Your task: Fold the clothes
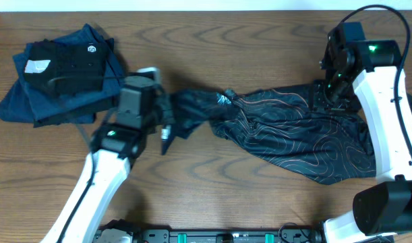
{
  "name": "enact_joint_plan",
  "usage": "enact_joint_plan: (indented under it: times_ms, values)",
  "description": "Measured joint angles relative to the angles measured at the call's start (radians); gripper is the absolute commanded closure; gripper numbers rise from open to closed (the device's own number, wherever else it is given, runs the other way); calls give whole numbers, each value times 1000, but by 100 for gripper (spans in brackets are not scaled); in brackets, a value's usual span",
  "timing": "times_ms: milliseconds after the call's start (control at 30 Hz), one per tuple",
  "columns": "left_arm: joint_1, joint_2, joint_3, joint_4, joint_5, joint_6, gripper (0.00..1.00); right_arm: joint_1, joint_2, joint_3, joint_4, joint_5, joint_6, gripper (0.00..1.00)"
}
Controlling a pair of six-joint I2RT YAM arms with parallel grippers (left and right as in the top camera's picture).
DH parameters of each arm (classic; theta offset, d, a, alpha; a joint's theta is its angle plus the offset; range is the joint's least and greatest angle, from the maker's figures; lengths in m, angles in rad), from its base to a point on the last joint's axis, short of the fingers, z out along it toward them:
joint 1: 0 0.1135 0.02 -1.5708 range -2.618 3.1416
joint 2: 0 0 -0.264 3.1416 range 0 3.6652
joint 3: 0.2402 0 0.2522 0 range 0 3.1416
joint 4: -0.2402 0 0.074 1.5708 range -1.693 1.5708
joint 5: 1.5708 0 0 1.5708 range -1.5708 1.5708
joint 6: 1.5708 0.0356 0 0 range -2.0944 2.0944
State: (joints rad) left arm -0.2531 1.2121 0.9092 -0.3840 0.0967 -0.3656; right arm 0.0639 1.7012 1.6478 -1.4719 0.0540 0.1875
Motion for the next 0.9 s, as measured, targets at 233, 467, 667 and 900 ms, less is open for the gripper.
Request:
enact_joint_plan:
  times_ms: [233,467,667,900]
  values:
    - [140,-30,0,-88,-19,4,94,0,0,-170,51,-2,11,38]
    - [217,-31,0,-108,-26,34,94,-8,0,-356,167,-2,42,36]
    - [225,-31,0,-108,-26,45,94,-68,0,-465,290,-1,62,36]
    - [225,-31,0,-133,-26,49,94,-100,0,-550,462,3,69,40]
